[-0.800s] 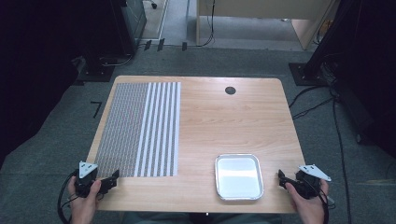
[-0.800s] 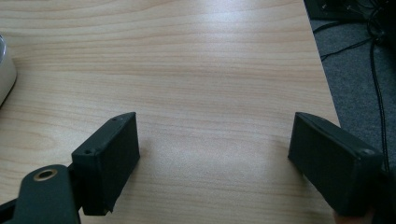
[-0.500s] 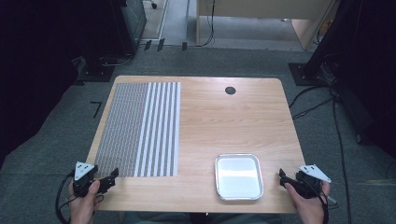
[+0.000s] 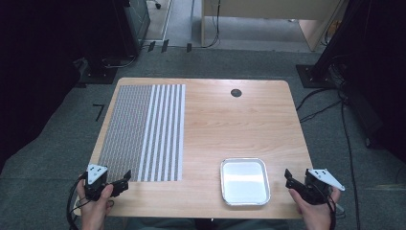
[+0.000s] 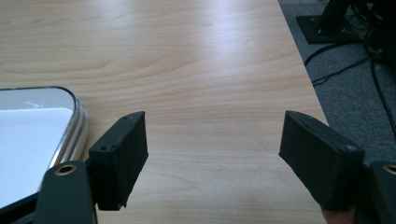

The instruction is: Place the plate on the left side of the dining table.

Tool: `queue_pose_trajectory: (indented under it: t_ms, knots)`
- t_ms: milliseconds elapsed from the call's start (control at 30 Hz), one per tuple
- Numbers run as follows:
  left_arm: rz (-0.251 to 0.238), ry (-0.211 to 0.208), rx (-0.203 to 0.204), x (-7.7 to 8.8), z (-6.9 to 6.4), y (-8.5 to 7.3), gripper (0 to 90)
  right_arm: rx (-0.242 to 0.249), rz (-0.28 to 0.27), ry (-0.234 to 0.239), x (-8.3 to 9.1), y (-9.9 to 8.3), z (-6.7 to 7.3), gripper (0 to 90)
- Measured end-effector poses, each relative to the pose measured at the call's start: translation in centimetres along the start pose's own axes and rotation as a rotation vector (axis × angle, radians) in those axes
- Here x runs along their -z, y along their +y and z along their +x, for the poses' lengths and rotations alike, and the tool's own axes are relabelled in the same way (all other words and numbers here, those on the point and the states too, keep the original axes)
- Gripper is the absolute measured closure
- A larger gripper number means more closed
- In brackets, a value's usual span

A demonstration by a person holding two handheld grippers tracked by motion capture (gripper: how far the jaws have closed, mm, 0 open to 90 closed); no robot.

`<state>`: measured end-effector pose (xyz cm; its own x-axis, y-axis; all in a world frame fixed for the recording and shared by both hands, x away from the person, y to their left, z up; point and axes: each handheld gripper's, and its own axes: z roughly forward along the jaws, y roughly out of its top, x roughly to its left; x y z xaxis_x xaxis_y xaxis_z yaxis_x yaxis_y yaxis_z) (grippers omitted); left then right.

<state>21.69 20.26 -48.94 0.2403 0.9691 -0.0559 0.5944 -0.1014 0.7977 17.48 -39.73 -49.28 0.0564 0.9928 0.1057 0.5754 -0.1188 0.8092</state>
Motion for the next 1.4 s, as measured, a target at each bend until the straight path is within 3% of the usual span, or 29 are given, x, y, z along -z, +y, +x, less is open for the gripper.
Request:
queue_pose_trajectory:
  t_ms: [133,200,433,700,867,1400]
  knots:
    - [-0.004,-0.018,-0.021,-0.1,-1.1,0.4,10.7,0.004,-0.014,0.014,0.3,0.2,0.6,24.2]
    - [-0.011,-0.033,-0.008,0.0,-1.6,0.6,11.0,0.007,-0.016,0.023,0.4,0.3,0.8,24.6]
    - [-0.032,-0.025,-0.026,0.2,-3.3,1.4,13.2,0.010,-0.025,0.037,0.6,0.4,1.5,28.3]
    - [-0.048,-0.077,-0.030,-0.3,-5.4,2.4,13.7,0.014,-0.036,0.041,0.7,0.5,1.9,32.6]
    - [-0.050,-0.109,-0.029,-0.7,-7.1,2.8,13.6,0.019,-0.039,0.067,0.6,0.5,2.3,37.8]
    - [-0.061,-0.154,-0.036,-1.4,-10.4,3.6,13.6,0.053,-0.046,0.090,0.5,0.5,3.4,37.9]
